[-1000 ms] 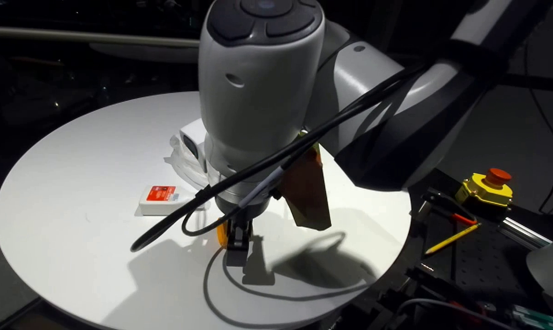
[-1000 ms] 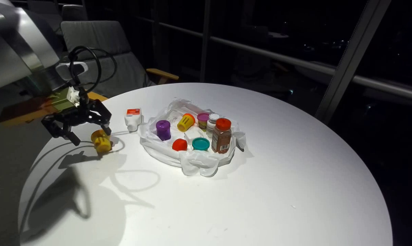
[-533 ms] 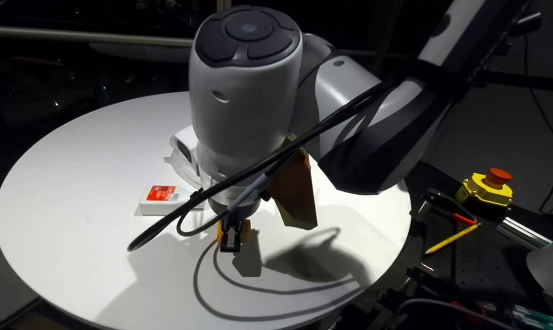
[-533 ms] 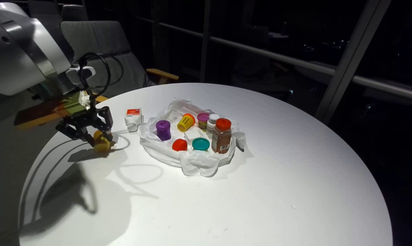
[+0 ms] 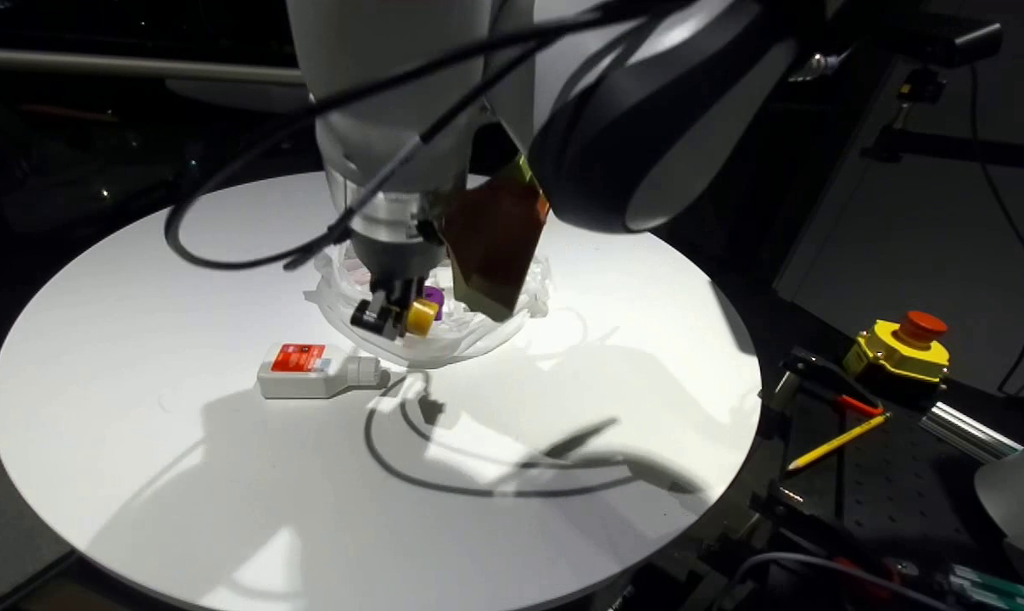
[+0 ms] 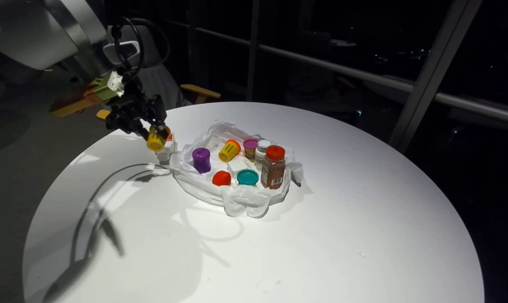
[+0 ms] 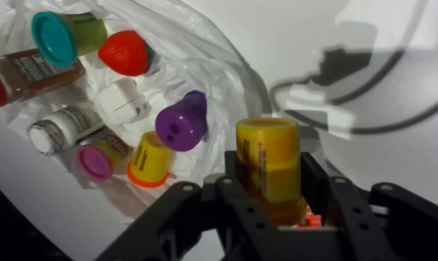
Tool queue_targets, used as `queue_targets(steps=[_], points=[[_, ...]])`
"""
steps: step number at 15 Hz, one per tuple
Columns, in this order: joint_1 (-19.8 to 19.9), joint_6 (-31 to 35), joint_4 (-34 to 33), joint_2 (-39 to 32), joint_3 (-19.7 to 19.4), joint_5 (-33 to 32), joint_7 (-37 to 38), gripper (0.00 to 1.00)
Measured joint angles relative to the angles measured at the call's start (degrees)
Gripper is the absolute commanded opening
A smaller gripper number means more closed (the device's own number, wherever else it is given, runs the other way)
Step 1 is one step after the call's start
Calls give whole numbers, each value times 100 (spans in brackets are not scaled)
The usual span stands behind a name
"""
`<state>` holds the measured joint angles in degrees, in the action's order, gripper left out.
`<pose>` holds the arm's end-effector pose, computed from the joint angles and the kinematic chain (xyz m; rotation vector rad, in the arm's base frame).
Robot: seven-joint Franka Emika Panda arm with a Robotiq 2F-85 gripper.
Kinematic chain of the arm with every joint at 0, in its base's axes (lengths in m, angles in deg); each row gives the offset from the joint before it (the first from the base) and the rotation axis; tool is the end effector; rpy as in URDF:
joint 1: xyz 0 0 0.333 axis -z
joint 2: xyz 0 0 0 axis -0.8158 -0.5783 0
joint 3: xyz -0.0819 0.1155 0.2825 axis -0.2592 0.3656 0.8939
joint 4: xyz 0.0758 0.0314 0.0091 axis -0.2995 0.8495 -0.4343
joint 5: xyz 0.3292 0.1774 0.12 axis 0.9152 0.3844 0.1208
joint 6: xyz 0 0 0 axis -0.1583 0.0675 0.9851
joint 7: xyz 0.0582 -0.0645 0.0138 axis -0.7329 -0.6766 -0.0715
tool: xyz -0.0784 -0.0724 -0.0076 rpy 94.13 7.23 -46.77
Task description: Put all the objects on the table into the plastic bag.
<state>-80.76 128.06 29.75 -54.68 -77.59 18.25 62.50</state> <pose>0.5256 0.2520 0.1857 2.6546 0.5613 0.4073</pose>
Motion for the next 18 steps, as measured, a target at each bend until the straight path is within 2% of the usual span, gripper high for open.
queue_targets(steps=[6,11,14,15,16,18], points=[[519,-180,-440,167,-216,-52,1020,19],[873,-322,-830,-251,-424,-53,2083,19],[1087,-365,-1054,-588,-429,68,2425,19],[1143,-365,-1120,-697,-428,138,2487,49],[1188,-365,-1187,-799,-427,234,2517,70],[1235,-365,-1308,-965,-427,370,2578,83]])
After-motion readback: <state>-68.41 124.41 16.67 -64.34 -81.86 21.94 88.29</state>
